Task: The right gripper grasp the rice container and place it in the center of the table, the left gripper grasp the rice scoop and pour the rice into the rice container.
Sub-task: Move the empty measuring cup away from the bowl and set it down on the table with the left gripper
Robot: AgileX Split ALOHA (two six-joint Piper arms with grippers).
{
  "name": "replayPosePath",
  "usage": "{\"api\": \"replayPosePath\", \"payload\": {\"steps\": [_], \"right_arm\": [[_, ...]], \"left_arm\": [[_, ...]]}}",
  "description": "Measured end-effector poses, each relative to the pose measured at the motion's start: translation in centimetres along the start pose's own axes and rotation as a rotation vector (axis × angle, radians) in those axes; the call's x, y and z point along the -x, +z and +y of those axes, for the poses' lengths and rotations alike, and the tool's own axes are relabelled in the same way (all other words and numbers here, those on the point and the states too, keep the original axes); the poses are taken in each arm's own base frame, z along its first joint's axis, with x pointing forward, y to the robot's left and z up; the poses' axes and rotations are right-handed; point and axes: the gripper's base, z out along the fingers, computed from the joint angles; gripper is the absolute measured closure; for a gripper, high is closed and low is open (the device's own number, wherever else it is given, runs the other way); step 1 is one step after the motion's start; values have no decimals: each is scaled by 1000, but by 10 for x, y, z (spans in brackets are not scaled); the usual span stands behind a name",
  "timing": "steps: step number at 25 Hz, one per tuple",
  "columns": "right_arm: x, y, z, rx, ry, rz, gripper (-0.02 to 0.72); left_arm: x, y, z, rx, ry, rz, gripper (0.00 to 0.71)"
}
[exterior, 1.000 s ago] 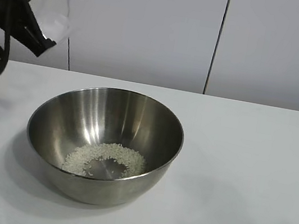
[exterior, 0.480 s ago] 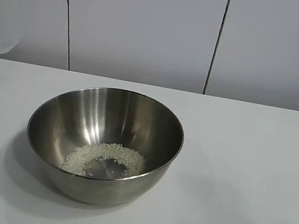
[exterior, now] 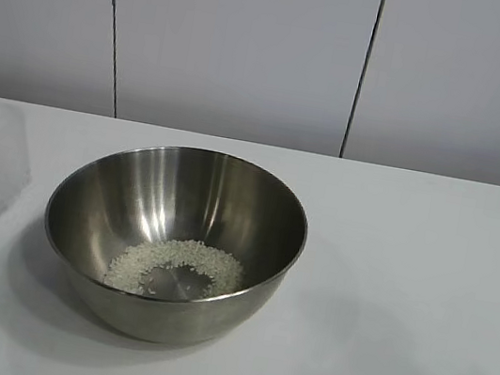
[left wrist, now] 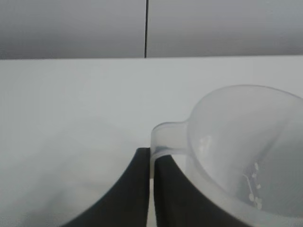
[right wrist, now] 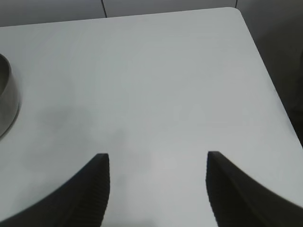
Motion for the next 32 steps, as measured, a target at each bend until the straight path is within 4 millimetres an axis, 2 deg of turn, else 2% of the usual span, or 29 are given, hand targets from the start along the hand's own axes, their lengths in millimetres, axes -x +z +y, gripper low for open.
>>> {"api": "replayPosePath", "payload": {"steps": [4,10,13,18,21,32], "right_arm": [[0,0,0,0,0,0,295],[0,0,0,0,0,0,295],[0,0,0,0,0,0,295],[0,0,0,0,0,0,295],[0,0,0,0,0,0,295],[0,0,0,0,0,0,295]], "left_arm": [[-12,3,-1,-7,50,45,700],[-11,3,-1,-7,68,34,690],[-12,2,-1,-8,66,38,631],[-13,1,-2,-8,66,38,480],[-14,-1,-2,-9,64,41,434],[-26,-18,-7,-14,46,106,420]]}}
